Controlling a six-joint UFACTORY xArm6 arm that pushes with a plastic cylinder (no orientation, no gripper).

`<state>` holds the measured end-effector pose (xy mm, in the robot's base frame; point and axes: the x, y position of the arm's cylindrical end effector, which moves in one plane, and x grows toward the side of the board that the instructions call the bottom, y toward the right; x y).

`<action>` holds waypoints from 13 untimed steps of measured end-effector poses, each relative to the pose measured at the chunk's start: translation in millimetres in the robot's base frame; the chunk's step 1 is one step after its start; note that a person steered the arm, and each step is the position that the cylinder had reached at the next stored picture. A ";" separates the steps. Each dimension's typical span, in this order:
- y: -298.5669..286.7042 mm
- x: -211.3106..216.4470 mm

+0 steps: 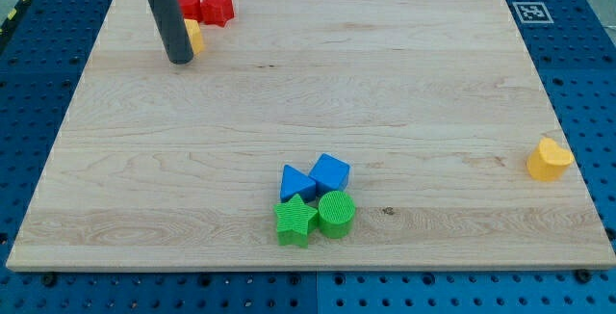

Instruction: Move your arm towards center right

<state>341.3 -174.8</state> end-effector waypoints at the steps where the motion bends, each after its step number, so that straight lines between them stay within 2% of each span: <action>1: 0.0 -21.9; 2: 0.0 -24.0; 3: 6.7 0.3; 5: 15.1 12.0; 6: 24.8 34.8; 7: 53.8 75.1; 8: 101.5 96.8; 9: 120.1 98.8; 10: 178.2 99.8; 11: 263.4 103.2; 12: 320.1 128.0; 13: 345.5 114.3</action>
<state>455.6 170.7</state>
